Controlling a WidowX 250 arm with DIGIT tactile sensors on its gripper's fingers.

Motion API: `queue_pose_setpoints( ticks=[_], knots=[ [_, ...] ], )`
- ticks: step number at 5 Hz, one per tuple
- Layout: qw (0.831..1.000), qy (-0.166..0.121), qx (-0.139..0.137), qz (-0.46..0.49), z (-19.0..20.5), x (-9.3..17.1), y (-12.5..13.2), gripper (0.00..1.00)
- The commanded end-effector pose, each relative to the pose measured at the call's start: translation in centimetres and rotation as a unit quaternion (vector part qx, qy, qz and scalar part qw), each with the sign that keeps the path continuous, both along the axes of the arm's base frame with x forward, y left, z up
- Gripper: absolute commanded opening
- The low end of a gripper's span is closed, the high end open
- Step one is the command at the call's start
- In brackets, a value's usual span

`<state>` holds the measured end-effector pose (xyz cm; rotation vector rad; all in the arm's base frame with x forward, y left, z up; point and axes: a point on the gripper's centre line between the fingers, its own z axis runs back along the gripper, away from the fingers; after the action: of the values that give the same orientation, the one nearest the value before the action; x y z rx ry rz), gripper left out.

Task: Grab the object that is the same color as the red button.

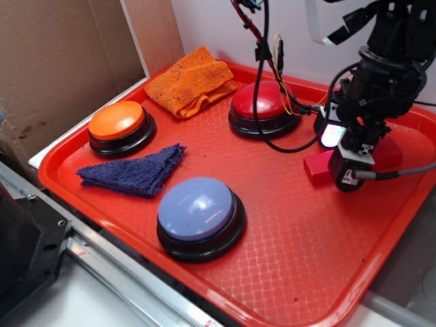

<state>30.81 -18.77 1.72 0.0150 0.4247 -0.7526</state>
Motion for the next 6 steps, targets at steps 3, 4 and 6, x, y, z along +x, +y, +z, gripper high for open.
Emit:
queue_pose_setpoints(
  ticks=[3,4,6],
  knots=[
    [0.998,-0.028,0.044,0.036,1.2,-0.2,-0.3,0.00],
    [0.994,-0.048,0.033,0.097,5.5,-0.4,0.4,0.00],
    [0.953,-0.115,-0.079,0.269,15.2,-3.0,2.6,0.00]
  ],
)
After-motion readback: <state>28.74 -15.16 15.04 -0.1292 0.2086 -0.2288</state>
